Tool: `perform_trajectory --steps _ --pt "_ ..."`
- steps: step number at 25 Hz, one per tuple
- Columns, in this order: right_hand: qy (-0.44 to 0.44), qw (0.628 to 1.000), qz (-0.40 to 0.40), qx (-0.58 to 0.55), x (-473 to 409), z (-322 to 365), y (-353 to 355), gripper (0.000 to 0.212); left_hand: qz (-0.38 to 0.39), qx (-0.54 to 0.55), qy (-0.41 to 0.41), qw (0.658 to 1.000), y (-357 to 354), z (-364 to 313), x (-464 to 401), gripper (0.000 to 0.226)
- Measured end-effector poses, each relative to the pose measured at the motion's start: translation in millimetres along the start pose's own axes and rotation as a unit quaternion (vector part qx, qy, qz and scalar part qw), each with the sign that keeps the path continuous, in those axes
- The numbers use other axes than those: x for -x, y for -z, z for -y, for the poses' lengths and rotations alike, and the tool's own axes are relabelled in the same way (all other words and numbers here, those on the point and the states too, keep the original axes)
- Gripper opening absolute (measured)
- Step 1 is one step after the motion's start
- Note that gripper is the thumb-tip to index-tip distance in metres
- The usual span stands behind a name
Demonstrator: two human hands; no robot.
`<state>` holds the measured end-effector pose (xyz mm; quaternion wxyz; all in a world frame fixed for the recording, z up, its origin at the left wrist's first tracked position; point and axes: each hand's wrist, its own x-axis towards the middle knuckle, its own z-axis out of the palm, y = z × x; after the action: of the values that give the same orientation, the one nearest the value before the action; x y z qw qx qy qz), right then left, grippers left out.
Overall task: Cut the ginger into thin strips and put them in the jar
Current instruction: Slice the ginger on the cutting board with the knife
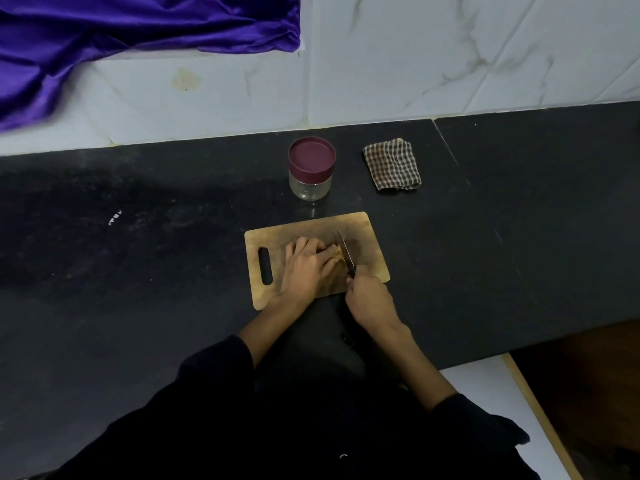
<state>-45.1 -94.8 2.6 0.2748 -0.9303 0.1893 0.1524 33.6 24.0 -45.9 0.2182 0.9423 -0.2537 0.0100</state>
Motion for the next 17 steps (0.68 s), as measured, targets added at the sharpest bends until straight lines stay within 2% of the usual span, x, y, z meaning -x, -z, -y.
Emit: perform_trajectory --steps 12,17 --pt "-0.042 0.999 0.012 0.005 -9.1 13.0 -3.6 0.015 0.016 0.007 -0.001 1.000 3.3 -0.6 0.6 0.031" --pt "-0.037 0.999 0.020 0.005 -9.6 9.9 -2.8 0.012 0.017 0.010 0.024 1.000 2.4 -1.2 0.5 0.031"
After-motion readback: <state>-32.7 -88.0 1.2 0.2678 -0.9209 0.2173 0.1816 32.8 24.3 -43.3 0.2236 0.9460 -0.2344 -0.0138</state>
